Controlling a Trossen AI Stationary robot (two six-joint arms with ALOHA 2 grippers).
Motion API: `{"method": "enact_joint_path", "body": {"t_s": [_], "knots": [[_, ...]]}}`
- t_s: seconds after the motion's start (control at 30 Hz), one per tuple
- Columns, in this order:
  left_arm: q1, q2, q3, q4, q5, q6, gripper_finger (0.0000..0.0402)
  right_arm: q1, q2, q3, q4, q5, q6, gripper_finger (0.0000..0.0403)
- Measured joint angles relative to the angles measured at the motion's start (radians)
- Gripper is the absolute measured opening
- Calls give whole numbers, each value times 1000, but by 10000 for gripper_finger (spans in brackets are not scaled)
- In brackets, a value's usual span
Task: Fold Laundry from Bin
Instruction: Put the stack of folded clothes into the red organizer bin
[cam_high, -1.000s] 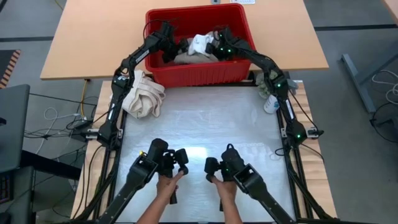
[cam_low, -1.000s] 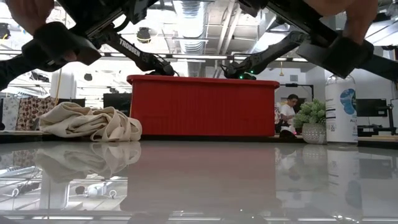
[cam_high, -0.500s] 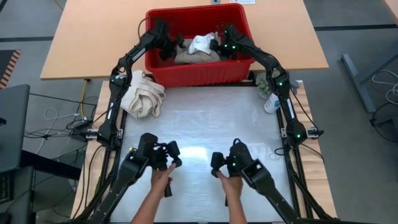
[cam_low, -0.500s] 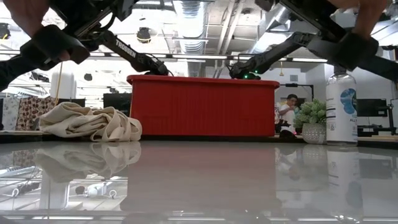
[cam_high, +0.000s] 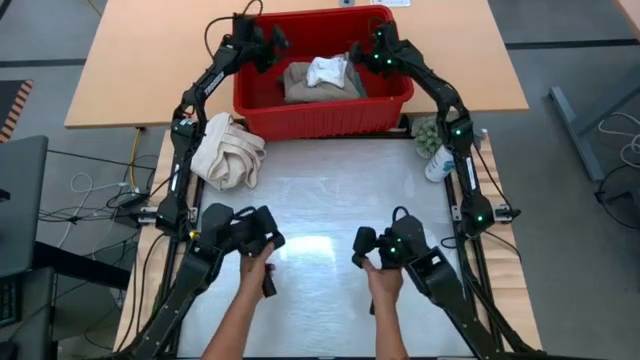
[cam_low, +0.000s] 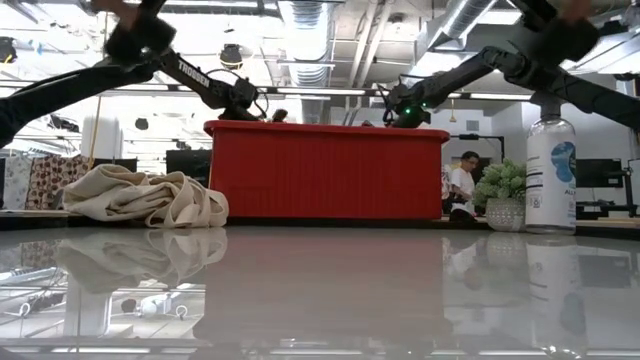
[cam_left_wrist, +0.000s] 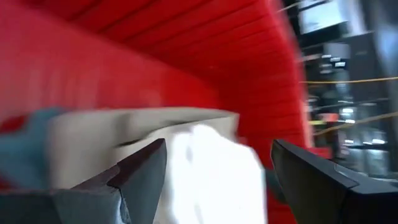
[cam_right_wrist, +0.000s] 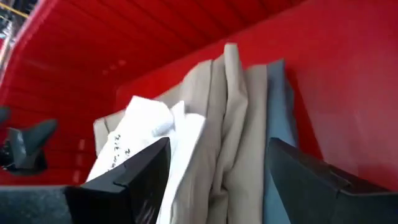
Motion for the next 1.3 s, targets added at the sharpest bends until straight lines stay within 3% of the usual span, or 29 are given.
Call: {"method": "enact_joint_path", "body": {"t_s": [0.17,0.37,0.5,0.63,0.7,0.77,1.3], "knots": [[-11,-4,0,216,77,-95,273,-1,-8,0,125,-7,-15,292],[-42,-5,1,415,163,-145,256,31,-10,1,375,-186,-15,279],[-67,-5,1,356,176,-126,178,59,-9,1,385,-229,-43,218],[-89,-5,0,249,180,-48,52,84,-8,1,356,-220,-110,111],[-96,-5,0,207,174,-17,15,92,-8,1,354,-215,-141,52],[-100,-5,0,157,169,30,11,96,-7,1,354,-213,-169,18],[-159,-4,-32,-165,69,425,0,129,-4,-25,41,-126,-399,14]]}}
